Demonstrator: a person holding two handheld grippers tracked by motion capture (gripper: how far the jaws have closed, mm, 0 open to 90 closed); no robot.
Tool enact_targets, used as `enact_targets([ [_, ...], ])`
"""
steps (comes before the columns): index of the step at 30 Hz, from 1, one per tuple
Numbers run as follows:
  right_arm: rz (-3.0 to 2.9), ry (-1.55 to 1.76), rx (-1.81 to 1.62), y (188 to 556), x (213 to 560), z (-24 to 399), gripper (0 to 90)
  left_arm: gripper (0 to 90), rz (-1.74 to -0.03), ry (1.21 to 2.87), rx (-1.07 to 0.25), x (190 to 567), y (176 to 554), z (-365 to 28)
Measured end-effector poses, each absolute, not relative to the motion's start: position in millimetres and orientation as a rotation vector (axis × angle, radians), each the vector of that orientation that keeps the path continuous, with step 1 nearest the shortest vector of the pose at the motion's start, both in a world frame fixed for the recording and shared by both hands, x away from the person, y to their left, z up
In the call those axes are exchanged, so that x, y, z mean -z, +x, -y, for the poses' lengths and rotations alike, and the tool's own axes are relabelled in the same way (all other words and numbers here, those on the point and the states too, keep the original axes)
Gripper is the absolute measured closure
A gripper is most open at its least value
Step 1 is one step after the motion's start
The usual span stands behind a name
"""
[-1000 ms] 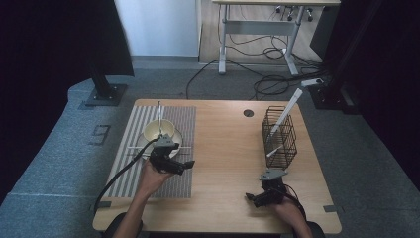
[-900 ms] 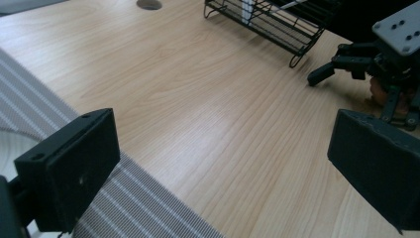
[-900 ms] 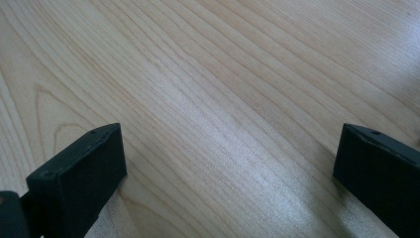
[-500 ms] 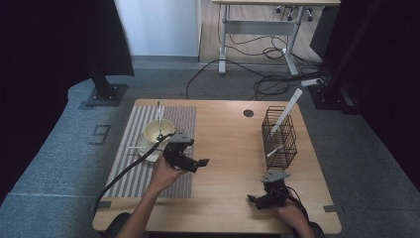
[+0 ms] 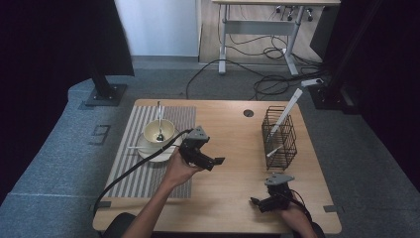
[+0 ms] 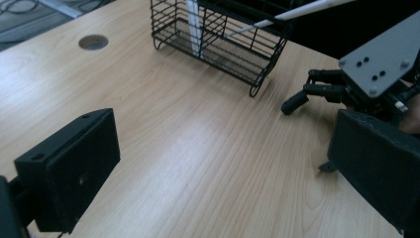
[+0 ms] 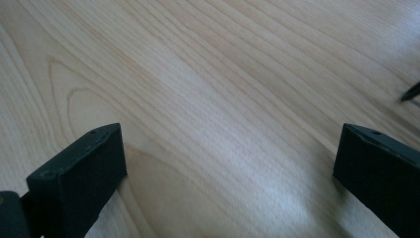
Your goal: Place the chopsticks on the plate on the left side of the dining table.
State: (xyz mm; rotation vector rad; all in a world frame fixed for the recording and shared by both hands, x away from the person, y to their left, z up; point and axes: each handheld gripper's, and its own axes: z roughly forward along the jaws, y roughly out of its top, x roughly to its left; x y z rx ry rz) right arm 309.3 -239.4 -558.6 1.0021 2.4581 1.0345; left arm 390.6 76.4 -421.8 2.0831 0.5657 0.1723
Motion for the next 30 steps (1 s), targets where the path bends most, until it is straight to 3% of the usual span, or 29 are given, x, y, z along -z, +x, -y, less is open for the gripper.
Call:
enact_targets([
  [12, -2.454, 1.013, -1.034, 305.8, 558.6, 242.5, 0.0, 0.0, -0.474, 2.133, -0.154, 411.7, 392.1, -31.0],
  [30, -2.453, 1.014, -1.032, 305.7, 558.6, 242.3, 0.0, 7.0, -0.381, 2.18, -0.141, 415.5, 401.3, 35.2],
])
